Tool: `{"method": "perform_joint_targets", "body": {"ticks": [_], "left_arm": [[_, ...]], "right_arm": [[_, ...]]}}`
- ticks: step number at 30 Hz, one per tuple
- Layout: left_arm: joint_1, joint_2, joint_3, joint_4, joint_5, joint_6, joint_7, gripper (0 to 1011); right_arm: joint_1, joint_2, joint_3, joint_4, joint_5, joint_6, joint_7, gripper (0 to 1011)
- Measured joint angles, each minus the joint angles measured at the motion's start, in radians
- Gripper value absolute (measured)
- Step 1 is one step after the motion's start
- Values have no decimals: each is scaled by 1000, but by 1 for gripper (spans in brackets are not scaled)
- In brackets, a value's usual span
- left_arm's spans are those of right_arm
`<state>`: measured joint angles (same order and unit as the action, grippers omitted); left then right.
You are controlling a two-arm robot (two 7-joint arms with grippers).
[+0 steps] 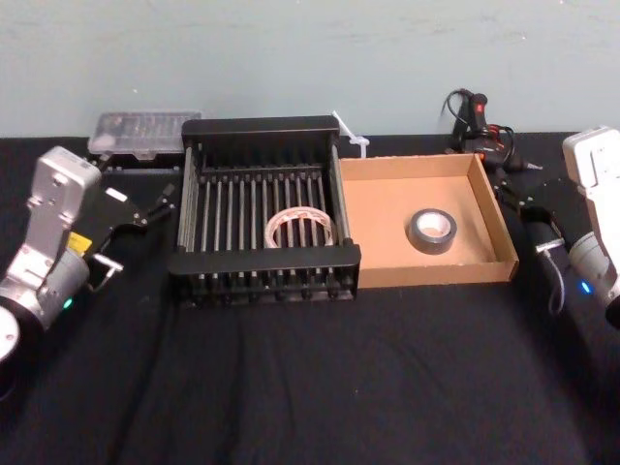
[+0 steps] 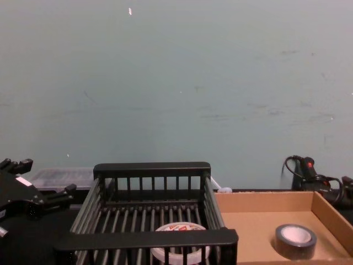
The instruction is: Pick up the white tape and place it into the black box , Pick up the silver tape and place it into the brown box.
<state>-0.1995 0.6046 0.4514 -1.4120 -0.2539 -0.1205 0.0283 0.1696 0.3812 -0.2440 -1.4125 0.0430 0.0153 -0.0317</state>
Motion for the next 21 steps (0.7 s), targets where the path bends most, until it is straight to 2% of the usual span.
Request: {"method": "perform_joint_targets", "body": {"ticks": [21], "left_arm": [[0, 0, 0, 0, 0, 0, 0, 1002]], "right_arm": [[0, 0, 0, 0, 0, 0, 0, 1003]]}}
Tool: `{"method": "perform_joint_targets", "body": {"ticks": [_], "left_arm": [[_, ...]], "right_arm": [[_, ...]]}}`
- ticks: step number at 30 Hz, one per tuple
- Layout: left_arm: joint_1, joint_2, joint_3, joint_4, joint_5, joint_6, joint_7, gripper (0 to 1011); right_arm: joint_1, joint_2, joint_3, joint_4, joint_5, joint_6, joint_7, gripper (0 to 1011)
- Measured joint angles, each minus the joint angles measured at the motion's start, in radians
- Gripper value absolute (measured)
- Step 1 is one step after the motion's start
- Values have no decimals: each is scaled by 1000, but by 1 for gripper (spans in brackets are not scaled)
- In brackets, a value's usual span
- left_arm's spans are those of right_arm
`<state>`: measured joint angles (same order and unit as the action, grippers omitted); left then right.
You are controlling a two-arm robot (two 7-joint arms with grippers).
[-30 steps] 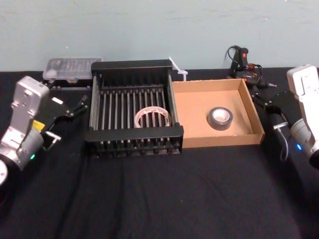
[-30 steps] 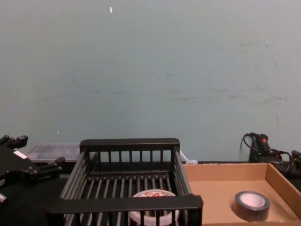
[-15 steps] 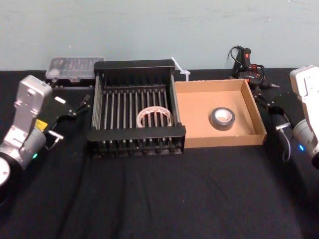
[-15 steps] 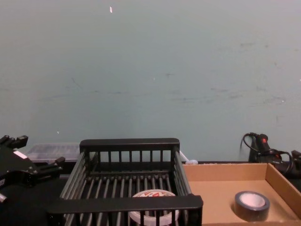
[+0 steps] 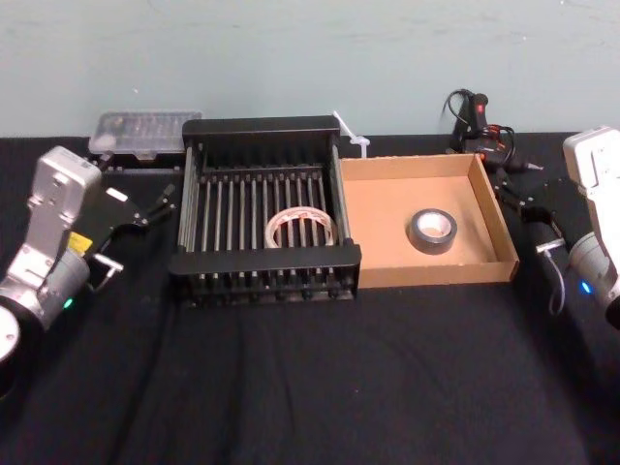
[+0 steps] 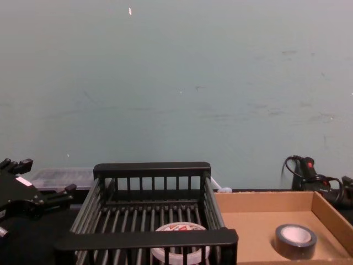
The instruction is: Pick up the white tape and place it into the black box , Pick up the silver tape and place it into the brown box.
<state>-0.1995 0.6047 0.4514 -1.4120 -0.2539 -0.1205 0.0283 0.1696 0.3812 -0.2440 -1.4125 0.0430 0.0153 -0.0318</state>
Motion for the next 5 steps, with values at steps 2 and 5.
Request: {"method": "perform_joint_targets", "body": {"ticks": [2, 5], "left_arm": [[0, 0, 0, 0, 0, 0, 0, 1001], [0, 0, 0, 0, 0, 0, 0, 1001]], "right_arm": [[0, 0, 0, 0, 0, 0, 0, 1002], [0, 0, 0, 0, 0, 0, 0, 1002]]}}
